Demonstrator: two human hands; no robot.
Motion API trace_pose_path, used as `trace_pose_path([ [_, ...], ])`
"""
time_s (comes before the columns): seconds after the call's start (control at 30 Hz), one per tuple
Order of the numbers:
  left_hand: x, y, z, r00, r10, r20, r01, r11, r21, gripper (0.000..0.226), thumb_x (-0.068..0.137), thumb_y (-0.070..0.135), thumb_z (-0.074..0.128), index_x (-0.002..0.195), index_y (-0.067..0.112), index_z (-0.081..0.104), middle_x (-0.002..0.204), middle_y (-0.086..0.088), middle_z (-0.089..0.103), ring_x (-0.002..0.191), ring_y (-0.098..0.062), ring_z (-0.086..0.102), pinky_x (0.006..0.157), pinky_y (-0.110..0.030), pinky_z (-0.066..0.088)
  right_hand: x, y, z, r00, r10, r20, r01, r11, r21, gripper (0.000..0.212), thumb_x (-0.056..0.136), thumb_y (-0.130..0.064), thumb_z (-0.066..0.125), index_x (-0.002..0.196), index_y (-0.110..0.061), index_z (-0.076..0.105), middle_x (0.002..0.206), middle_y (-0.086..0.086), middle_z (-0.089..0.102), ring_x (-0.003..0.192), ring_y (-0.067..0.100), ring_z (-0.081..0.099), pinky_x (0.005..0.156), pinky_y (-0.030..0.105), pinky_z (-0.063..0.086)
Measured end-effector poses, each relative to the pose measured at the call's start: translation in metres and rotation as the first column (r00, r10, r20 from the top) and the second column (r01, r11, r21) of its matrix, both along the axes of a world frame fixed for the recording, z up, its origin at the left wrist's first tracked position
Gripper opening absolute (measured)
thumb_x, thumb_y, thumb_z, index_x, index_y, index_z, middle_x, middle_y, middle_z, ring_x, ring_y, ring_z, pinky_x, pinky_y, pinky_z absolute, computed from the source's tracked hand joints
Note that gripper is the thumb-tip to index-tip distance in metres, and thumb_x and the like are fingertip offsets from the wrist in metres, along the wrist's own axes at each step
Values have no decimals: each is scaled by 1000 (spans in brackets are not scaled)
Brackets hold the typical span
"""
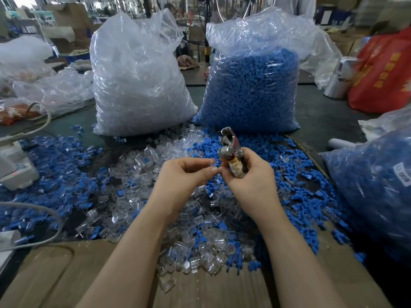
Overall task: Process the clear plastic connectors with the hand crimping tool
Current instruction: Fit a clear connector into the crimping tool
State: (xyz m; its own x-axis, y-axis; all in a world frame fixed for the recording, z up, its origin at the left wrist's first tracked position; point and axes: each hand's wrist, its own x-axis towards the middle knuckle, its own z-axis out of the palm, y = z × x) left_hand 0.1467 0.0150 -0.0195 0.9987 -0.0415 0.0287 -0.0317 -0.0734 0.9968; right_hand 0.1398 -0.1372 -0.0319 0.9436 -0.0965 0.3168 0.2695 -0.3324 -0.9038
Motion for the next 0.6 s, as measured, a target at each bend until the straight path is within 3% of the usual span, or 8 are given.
trace_pose_path([
  [0.2,1,1,-3,999,47,9,-47,999,-7,11,82,15,77,86,26,77,79,2,77,74,-5,69,67,-15,53,2,-4,-2,998,62,9,-62,997,-43,16,88,-16,71,93,-30,66,83,-14,68,77,6,64,69,26,54],
  [0.47,0,3,0,994,59,94,-52,996,-72,14,89,8,69,99,18,72,87,1,77,81,-9,73,74,-16,55,4,-17,-7,998,32,-53,-42,979,-198,5,89,-24,66,93,-26,63,77,-3,65,72,22,59,68,49,52],
  [0.6,-1,4,0,986,60,158,-48,996,-78,17,88,5,69,98,18,72,87,2,77,82,-9,72,75,-16,54,4,-16,-7,990,76,-114,-106,953,-285,11,87,-25,65,96,-31,63,74,-6,64,67,18,58,66,48,52],
])
